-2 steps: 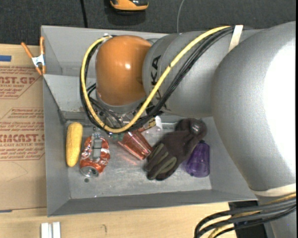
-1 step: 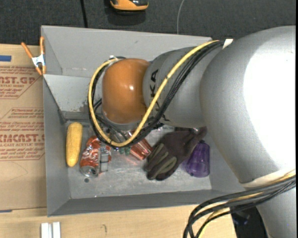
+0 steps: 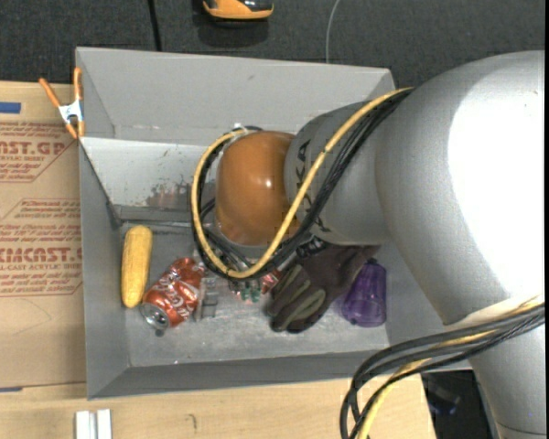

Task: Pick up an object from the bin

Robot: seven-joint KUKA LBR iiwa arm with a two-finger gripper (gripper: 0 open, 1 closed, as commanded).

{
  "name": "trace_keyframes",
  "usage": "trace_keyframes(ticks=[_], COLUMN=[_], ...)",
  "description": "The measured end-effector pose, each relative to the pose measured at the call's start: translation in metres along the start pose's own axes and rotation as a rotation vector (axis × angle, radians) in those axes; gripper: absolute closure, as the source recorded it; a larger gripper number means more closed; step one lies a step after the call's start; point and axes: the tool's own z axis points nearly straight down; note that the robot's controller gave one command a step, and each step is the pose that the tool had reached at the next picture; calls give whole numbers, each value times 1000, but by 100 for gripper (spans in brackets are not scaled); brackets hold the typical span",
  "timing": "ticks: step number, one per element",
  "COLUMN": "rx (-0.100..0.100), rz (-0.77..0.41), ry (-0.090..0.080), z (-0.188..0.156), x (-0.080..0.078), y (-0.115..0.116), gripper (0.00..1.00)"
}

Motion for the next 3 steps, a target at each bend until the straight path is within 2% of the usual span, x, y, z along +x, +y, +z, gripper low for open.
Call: trace_keyframes(ticks=[1,2,3], rx=[0,1,0], rz=[0,-80,-25], ry=[0,1,-8], z=[0,2,-171], x=[0,-9,-2], y=[0,1,-38], gripper=[100,100,100])
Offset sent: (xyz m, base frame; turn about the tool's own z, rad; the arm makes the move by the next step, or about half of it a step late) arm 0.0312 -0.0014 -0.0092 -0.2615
